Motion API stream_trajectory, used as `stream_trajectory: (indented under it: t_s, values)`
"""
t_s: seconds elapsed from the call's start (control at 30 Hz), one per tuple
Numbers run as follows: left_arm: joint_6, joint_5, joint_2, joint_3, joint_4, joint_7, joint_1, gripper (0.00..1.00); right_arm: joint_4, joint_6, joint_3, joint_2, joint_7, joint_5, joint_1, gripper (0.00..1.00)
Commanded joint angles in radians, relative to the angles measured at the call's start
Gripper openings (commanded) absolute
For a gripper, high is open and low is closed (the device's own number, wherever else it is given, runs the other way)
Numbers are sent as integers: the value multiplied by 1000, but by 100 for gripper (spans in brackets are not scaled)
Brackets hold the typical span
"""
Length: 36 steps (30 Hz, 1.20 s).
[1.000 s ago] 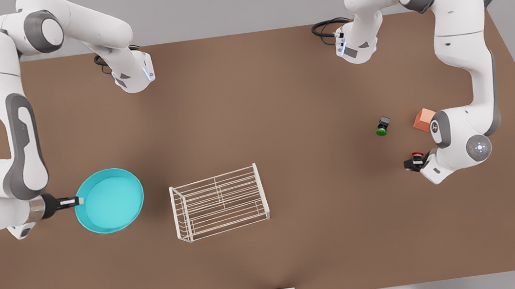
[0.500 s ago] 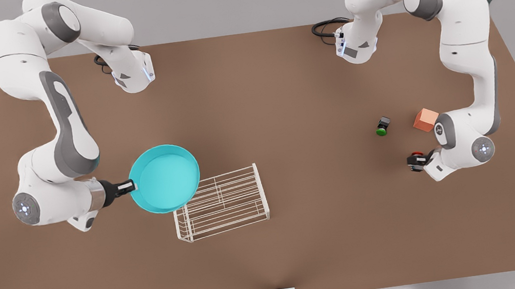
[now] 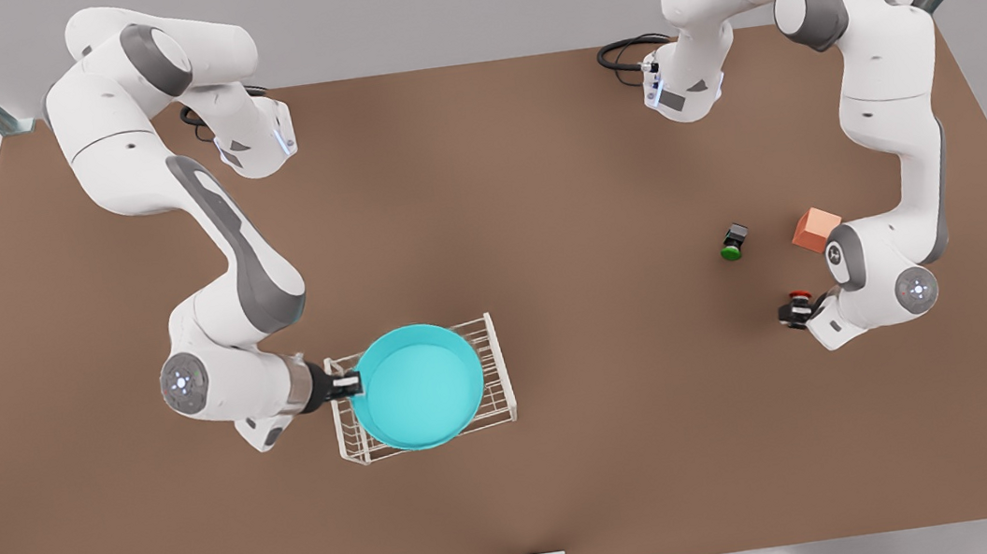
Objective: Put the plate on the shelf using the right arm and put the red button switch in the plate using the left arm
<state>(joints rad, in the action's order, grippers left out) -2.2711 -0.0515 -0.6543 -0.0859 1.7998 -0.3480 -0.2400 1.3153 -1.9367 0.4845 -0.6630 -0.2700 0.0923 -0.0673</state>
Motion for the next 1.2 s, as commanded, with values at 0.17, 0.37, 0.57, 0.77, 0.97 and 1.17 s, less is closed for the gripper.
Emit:
stream_trajectory:
  t_s: [0.17,0.37,0.57,0.77,0.97,1.17]
  values:
    - [-13,-5,1,3,1,-45,-5,87,-7,47,-6,82,-264,-3,-26,100]
    - [-13,-10,1,3,4,-46,-22,91,-5,332,-7,197,268,-272,-279,100]
    - [-11,-10,2,5,10,-62,-30,72,-10,257,-18,23,253,-315,-348,100]
    - [-2,-10,7,5,7,-63,-30,51,-18,156,-14,2,253,-267,-402,100]
    - [2,-7,19,5,7,-63,-30,43,2,87,-518,72,275,-16,61,100]
    - [59,25,96,-43,-2,-29,-27,42,-13,409,-497,418,370,-89,78,100]
